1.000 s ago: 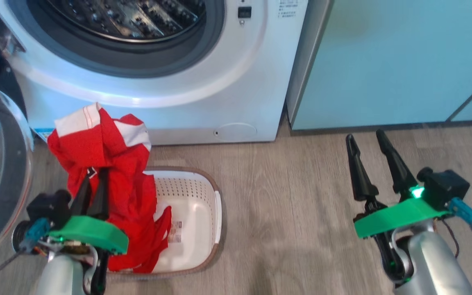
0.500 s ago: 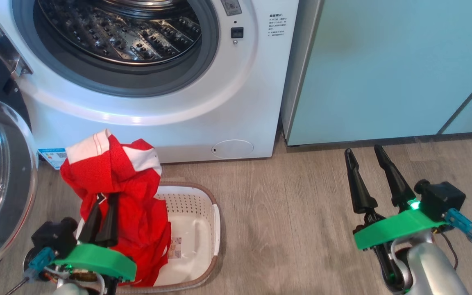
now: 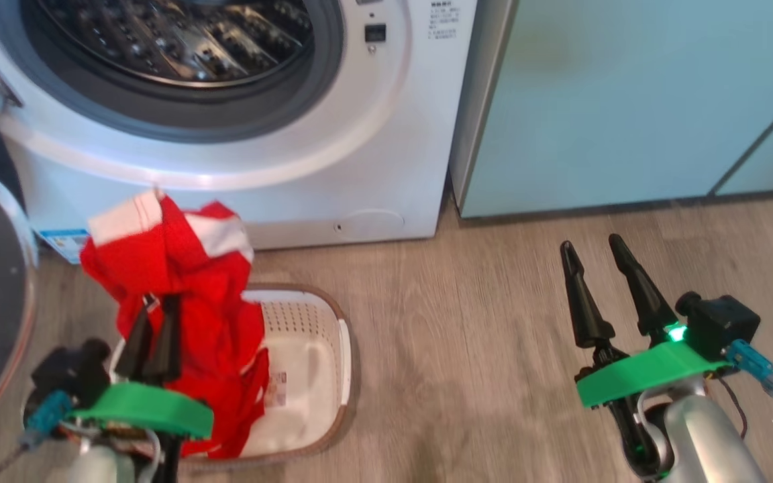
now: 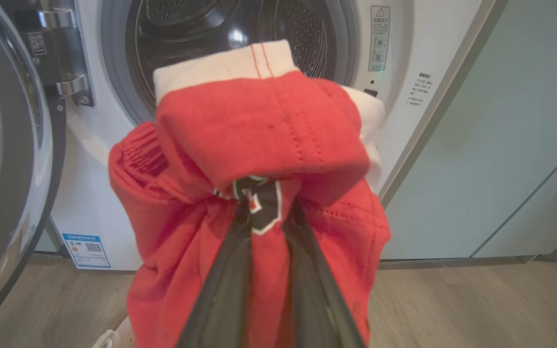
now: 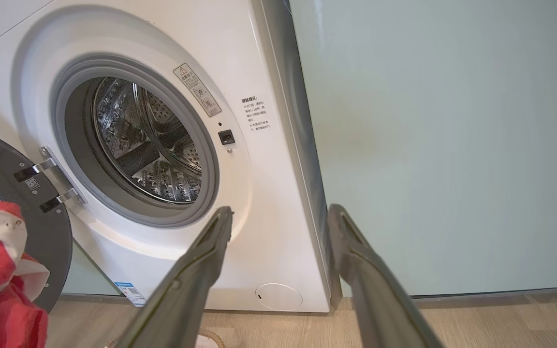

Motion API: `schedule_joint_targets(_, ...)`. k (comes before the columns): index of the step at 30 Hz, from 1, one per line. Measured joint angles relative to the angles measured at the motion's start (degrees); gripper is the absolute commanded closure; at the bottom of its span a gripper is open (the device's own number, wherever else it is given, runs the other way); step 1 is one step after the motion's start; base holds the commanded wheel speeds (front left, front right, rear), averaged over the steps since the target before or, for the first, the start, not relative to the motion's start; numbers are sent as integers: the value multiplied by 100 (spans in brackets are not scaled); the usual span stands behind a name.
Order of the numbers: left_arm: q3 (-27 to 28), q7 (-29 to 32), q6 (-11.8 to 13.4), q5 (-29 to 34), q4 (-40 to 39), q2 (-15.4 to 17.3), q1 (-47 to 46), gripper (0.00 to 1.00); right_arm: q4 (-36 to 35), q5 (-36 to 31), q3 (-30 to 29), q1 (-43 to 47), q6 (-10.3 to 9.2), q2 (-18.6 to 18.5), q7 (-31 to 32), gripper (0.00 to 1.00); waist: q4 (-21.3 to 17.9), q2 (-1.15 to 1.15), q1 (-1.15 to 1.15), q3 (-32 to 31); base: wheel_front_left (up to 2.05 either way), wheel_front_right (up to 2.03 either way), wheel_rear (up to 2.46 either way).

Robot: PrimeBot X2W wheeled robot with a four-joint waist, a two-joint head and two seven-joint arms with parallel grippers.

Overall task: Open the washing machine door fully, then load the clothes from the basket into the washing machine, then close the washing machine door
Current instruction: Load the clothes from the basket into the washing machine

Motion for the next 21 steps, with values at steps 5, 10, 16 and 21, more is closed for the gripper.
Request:
schedule_joint_targets(5, 67, -1, -4, 21, -104, -1, -381, 100, -75, -42, -40, -76, 0, 1, 0, 0, -61, 0, 0, 318, 0, 0, 0)
schedule_joint_targets(10, 234, -1, -9, 204, -157, -8, -1079, 100, -216, -35, -86, -355, 0, 1, 0, 0, -142, 0, 0, 855, 0, 0, 0)
schedule_joint_targets(16, 356, -7, -55, 393, -198, 18, -2288, 100, -376, 7, 4, -747, 0, 1, 0, 0, -229, 0, 1, 1656, 0, 0, 0)
schedule_joint_targets(21, 394, -9, -54, 464, -94, 229, -3322, 100, -455, -35, 34, -905, 0, 1, 0, 0, -303, 0, 2, 2319, 0, 0, 0)
